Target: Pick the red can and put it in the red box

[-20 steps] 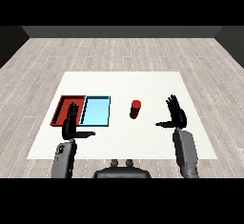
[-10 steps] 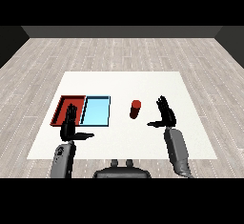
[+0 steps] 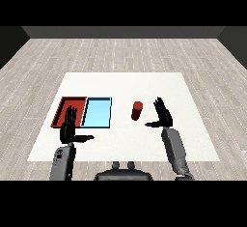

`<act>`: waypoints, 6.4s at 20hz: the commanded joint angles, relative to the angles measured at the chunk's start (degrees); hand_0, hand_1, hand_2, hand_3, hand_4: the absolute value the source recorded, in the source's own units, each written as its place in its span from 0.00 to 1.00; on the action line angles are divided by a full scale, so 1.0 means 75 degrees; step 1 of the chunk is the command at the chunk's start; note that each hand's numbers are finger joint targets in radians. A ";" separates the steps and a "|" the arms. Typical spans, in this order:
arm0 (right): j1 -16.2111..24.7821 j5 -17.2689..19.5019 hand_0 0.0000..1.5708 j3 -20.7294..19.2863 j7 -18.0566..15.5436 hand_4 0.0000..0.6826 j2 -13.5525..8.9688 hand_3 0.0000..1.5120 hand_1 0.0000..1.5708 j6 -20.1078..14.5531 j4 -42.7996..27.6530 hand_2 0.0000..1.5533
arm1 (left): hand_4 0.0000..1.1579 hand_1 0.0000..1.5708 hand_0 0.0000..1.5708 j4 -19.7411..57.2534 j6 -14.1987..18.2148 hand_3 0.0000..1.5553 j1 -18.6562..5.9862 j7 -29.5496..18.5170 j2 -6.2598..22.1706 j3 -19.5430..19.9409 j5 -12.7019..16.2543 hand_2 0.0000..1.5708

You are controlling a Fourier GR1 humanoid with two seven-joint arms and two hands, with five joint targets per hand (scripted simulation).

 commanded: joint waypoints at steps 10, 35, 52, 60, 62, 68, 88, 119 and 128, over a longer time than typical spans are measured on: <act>-0.1010 0.0503 0.00 0.0061 -0.1703 0.00 0.0281 0.00 0.00 -0.0213 0.2539 0.00 | 0.00 0.00 0.00 0.0055 0.0076 0.00 0.0160 -0.0209 -0.0281 -0.0227 -0.0091 0.00; -0.2363 0.0021 0.00 0.0249 -0.1956 0.00 0.0595 0.00 0.00 -0.0756 0.4370 0.00 | 0.00 0.00 0.00 -0.0643 0.0053 0.00 0.0257 0.0369 -0.0094 -0.0047 0.0165 0.00; -0.3974 -0.0589 0.00 0.0214 -0.2015 0.00 0.0429 0.00 0.00 -0.0835 0.6247 0.00 | 0.00 0.00 0.00 -0.0166 0.0073 0.00 -0.0231 0.0471 0.0077 0.0283 0.0357 0.00; -0.4454 -0.1075 0.00 0.0720 -0.2290 0.00 0.0599 0.00 0.00 -0.1009 0.6966 0.00 | 0.00 0.00 0.00 -0.0624 -0.0067 0.00 0.0320 0.0135 -0.0001 0.0199 0.0349 0.00; -0.4507 -0.1424 0.00 0.1178 -0.2589 0.00 0.0599 0.00 0.00 -0.1084 0.7458 0.00 | 0.00 0.00 0.00 0.0050 -0.0141 0.00 -0.0184 -0.0010 0.0168 0.0412 0.0396 0.00; -0.5006 -0.1165 0.93 0.1164 -0.1768 0.74 0.0600 0.91 0.93 -0.2968 0.7878 0.93 | 0.00 0.00 0.00 0.0118 -0.0005 0.00 -0.0176 0.0086 0.0010 0.0327 0.0356 0.00; -0.4921 -0.0974 0.96 0.1978 -0.1519 0.79 0.0600 0.92 0.96 -0.4210 0.7678 0.94 | 0.00 0.00 0.00 0.0163 -0.0118 0.00 -0.0418 0.0105 0.0186 0.0398 0.0409 0.00; -0.0526 0.1160 0.95 0.3834 0.2476 0.85 -0.1015 0.93 0.95 -0.5535 -0.3194 0.94 | 0.00 0.00 0.00 -0.1484 0.1120 0.00 -0.0298 0.2934 -0.0477 -0.2806 -0.0891 0.00; -0.0529 0.1319 0.96 0.2947 0.2261 0.86 -0.0917 0.92 0.96 -0.4766 -0.3357 0.95 | 0.00 0.00 0.00 -0.0706 0.1740 0.00 -0.1911 0.4071 -0.0439 -0.3254 -0.0922 0.00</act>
